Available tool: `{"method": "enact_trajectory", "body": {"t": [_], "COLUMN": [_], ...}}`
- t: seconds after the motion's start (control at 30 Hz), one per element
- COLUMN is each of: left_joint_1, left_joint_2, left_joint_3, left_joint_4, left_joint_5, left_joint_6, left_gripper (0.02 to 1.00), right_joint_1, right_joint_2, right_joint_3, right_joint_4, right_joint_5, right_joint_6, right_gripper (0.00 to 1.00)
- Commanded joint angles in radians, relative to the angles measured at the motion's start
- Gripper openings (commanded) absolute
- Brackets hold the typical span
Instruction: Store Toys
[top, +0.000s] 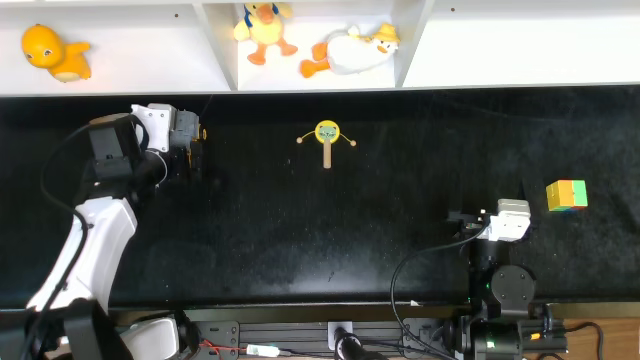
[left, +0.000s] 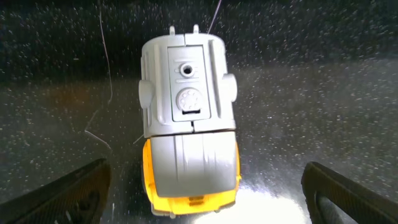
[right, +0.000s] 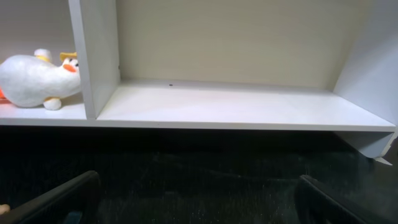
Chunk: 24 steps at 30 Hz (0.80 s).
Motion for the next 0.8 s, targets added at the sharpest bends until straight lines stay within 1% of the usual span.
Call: {"method": "enact_trajectory", "body": {"t": [0.03,0.07,0.13,0.2,0.33,0.47,0.63,0.8], "left_joint_1": [-0.003,-0.003,-0.003,-0.003,-0.003,-0.003,-0.003,-0.003], "left_joint_2": [0.038,0.046,0.059,0.069,0.074,0.074,0.072,0.035], "left_joint_3": [0.000,0.000,0.000,0.000,0.000,0.000,0.000,0.000], "left_joint_4": [0.021,0.029,0.043,0.050,0.052,0.063,0.065,0.049], "left_joint_5": [-0.005,-0.005,-0.005,-0.005,-0.005,-0.005,-0.005,-0.005], "left_joint_6": [0.011,0.011,0.011,0.011,0.011,0.011,0.011,0.011], "left_gripper": [0.974,0.941,0.827,0.744,0.654,0.520,0.459,0.461], "right_joint_1": [-0.002,-0.002,-0.002,-0.002,-0.002,-0.002,-0.002,-0.002], "right_joint_2": [-0.001,-0.001,-0.001,-0.001,-0.001,-0.001,-0.001,-0.001], "right_joint_3": [-0.014,-0.014,-0.014,-0.014,-0.014,-0.014,-0.014,-0.014], "right_joint_4": [0.006,0.006,0.006,0.006,0.006,0.006,0.006,0.006], "right_joint_5": [-0.006,-0.006,-0.007,-0.006,-0.006,-0.006,-0.006,-0.006], "right_joint_6": [0.004,0.004,0.004,0.004,0.004,0.004,0.004,0.004], "right_gripper": [0.996,0.996,0.996,0.996,0.998,0.996,0.996,0.993]}}
